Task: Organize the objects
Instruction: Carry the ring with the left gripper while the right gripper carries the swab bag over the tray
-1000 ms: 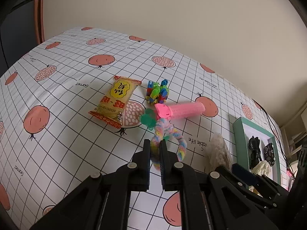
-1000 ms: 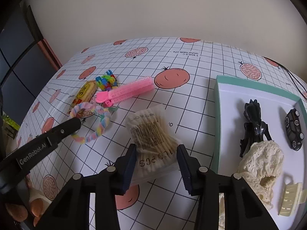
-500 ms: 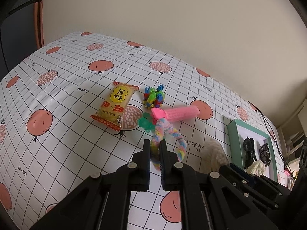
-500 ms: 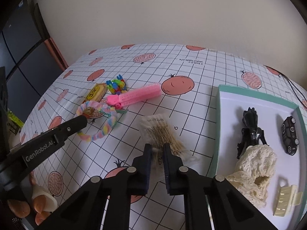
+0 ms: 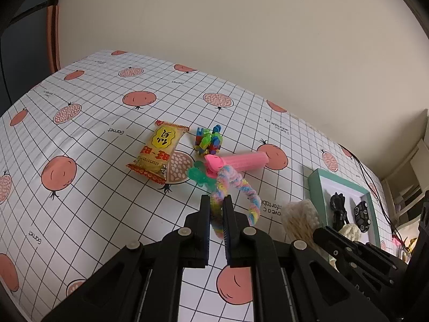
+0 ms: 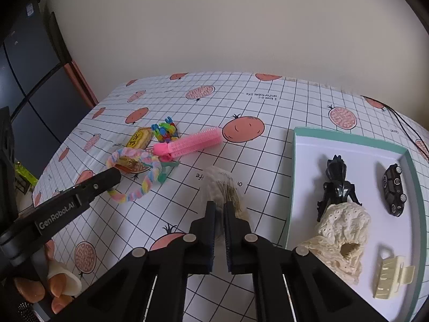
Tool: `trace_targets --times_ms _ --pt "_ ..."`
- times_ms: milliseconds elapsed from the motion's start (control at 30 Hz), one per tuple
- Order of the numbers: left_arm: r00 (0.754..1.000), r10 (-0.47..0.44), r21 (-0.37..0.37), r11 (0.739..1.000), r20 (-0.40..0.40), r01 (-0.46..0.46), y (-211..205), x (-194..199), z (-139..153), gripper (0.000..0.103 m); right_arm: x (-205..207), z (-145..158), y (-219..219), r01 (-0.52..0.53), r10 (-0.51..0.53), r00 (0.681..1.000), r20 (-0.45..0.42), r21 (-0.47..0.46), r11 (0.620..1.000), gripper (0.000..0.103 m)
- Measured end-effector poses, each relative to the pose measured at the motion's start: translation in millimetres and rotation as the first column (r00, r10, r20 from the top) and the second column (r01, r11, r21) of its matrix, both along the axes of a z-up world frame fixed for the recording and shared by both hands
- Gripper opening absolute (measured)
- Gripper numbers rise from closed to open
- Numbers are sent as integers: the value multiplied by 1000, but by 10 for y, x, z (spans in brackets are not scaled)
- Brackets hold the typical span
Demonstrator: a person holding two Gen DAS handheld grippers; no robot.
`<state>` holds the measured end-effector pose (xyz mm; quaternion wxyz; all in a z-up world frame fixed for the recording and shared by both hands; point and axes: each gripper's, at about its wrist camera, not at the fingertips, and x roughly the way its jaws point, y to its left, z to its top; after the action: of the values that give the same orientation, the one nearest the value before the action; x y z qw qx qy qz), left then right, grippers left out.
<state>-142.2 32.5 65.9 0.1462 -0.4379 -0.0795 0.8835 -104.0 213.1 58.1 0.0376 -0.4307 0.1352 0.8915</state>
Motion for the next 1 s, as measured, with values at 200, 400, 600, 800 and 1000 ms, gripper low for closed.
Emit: trace_targets --times_ms 200,400,600,800,1000 --pt "1000 -9 15 1000 -27 9 -6 108 144 8 20 46 -13 -4 4 1000 -9 -1 1000 6" --pt "999 -14 35 999 -42 16 12 211 255 8 80 165 -46 -17 18 999 -31 13 1000 6" --pt "998 -15 43 999 -57 17 55 303 342 8 191 334 -20 -19 20 997 -74 14 1000 6" --pt "998 -17 52 998 -64 20 96 375 392 8 317 458 67 -1 3 995 -101 23 1000 6" --pt "998 -18 63 998 -65 22 163 450 415 8 424 541 198 21 -18 992 -121 21 1000 6"
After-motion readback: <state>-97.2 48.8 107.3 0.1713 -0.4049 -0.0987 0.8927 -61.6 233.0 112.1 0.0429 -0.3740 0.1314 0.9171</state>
